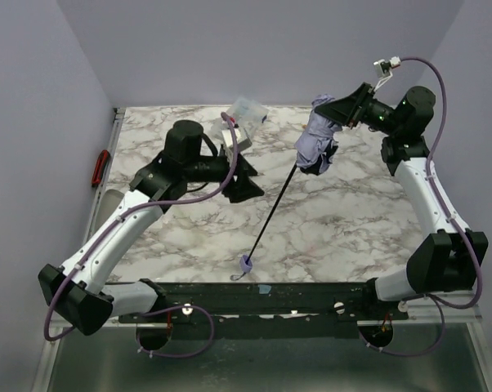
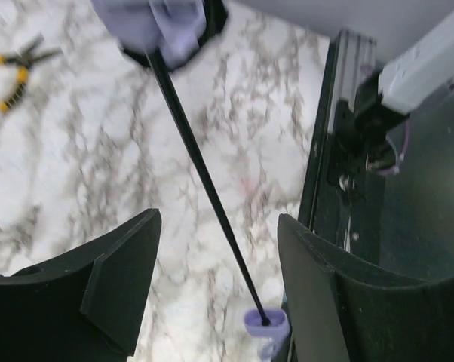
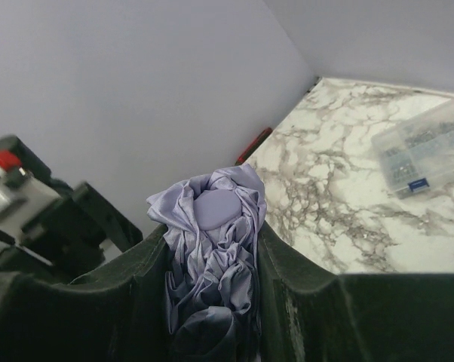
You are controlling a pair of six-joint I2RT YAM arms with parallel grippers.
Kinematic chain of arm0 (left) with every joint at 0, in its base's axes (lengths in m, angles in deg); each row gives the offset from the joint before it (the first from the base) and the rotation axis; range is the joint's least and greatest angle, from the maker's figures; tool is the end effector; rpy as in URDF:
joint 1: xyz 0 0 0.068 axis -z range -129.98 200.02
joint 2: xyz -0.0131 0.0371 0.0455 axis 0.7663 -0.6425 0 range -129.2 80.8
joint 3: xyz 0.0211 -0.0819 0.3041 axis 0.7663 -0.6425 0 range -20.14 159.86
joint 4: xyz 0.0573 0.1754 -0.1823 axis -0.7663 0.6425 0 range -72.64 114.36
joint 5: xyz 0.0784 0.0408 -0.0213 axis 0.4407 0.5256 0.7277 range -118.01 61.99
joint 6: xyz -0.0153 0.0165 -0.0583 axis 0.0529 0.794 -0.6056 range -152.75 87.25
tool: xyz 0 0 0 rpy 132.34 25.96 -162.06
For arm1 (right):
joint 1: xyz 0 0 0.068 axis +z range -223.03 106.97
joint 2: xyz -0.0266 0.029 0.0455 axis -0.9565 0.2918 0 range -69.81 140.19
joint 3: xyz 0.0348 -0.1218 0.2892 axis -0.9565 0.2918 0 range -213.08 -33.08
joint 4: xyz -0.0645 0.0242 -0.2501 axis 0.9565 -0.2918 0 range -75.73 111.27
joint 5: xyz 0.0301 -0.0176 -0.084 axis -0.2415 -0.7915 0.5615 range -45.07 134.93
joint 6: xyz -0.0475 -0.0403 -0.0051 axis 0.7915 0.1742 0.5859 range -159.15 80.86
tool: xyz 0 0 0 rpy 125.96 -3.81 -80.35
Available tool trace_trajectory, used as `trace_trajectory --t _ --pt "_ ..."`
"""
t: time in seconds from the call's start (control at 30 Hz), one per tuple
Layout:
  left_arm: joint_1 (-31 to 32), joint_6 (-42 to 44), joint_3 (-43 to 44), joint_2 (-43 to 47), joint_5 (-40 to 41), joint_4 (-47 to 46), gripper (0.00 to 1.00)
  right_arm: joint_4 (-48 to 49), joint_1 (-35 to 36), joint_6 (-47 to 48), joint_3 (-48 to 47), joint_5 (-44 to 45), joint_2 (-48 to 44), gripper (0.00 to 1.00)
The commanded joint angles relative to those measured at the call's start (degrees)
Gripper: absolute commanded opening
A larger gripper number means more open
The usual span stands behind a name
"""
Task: Open the umbrella
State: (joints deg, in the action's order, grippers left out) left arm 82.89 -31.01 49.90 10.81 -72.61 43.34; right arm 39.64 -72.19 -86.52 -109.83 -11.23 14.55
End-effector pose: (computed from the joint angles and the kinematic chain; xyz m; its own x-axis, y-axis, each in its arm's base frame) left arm 0.1956 -0.1662 0.4159 -0.3394 0.2451 -0.9081 0.9275 0.2481 -0.2797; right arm 0.3364 0.0445 0.4662 -0.4798 0.4027 -0.7795 -0.6955 0.3671 0.6178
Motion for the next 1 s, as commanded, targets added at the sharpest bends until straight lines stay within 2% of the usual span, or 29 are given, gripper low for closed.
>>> trace_trajectory --t 0.0,0.23,0.4,0.67,0.97 --pt "-0.78 -7.47 9.73 -2.09 -0.27 -5.44 0.64 2.69 2.93 2.41 3.62 -2.60 -5.09 0.01" --pt "-0.78 -26.85 15.38 -6.63 -3.58 -17.77 0.56 -6.10 8.50 9.36 5.39 3.43 -9.27 0.01" --pt "-0.79 -34.75 15.87 -9.24 -5.83 -21.62 0.47 -11.22 10.82 11.10 6.03 7.40 -10.86 0.01" --pt "0.01 -40.48 12.99 -10.47 -5.89 -24.36 0.42 -12.89 13.02 10.62 6.30 10.06 -11.29 0.01" --pt "0.46 -40.20 13.56 -11.77 -2.21 -21.16 0.41 -11.96 13.99 7.42 5.41 10.72 -9.67 0.01"
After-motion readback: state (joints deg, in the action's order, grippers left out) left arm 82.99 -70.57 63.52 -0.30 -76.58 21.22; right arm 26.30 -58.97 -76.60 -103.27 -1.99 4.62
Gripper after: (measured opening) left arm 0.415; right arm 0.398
